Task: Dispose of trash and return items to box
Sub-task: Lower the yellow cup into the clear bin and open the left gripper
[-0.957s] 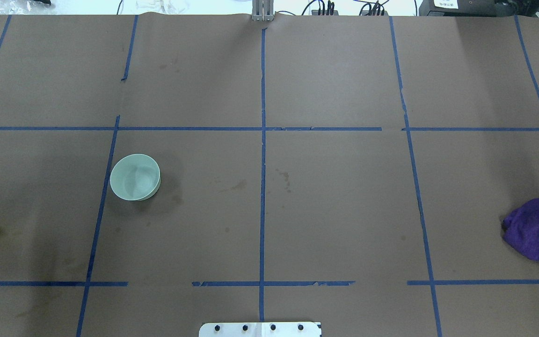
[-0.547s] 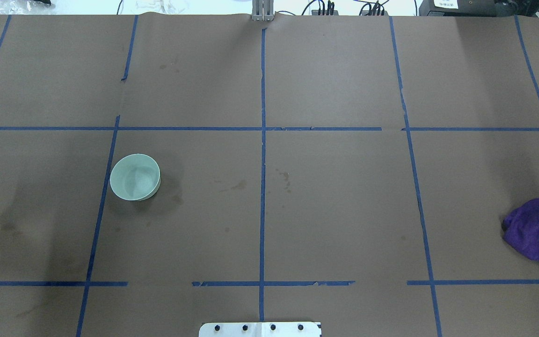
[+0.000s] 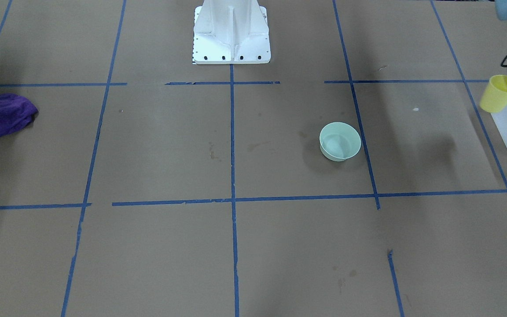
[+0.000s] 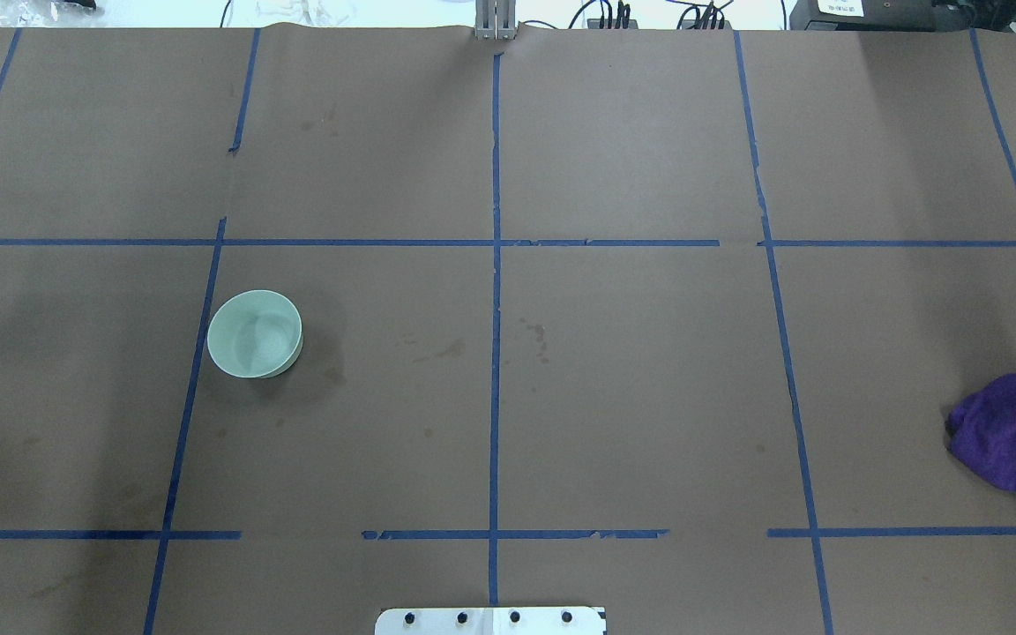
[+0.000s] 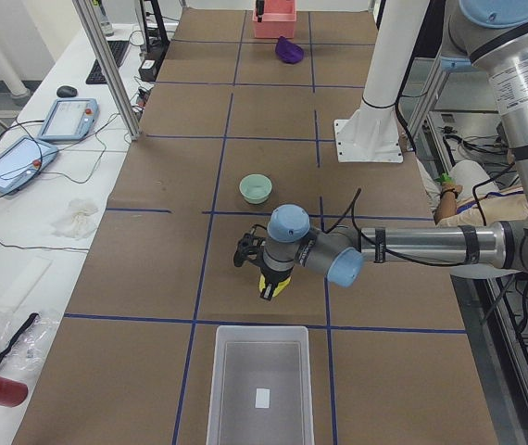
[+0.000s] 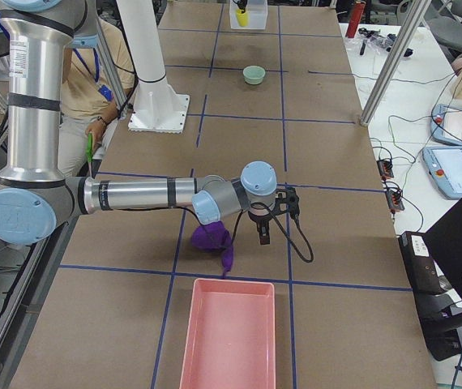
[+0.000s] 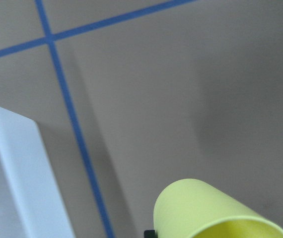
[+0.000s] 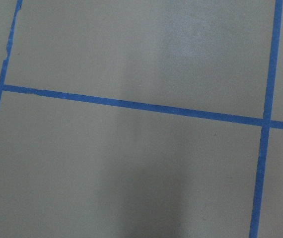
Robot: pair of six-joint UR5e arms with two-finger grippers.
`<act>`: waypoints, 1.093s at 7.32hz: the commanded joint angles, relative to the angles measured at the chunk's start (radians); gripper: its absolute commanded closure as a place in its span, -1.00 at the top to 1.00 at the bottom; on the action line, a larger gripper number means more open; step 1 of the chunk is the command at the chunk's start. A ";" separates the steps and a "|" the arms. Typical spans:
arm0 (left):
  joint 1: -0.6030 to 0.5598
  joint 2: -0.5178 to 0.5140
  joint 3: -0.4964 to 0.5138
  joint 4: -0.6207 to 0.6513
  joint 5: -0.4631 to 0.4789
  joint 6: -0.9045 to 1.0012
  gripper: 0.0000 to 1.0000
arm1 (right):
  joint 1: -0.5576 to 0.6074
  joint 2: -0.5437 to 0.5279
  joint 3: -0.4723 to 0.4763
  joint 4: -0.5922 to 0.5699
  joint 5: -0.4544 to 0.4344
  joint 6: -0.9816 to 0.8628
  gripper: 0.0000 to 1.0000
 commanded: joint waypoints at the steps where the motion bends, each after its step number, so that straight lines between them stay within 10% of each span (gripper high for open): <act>1: -0.235 -0.221 0.253 0.205 0.006 0.359 -1.00 | -0.015 0.001 0.000 0.000 -0.001 0.003 1.00; 8: -0.174 -0.239 0.444 0.212 -0.064 0.198 -1.00 | -0.024 0.001 0.002 0.002 0.001 0.003 1.00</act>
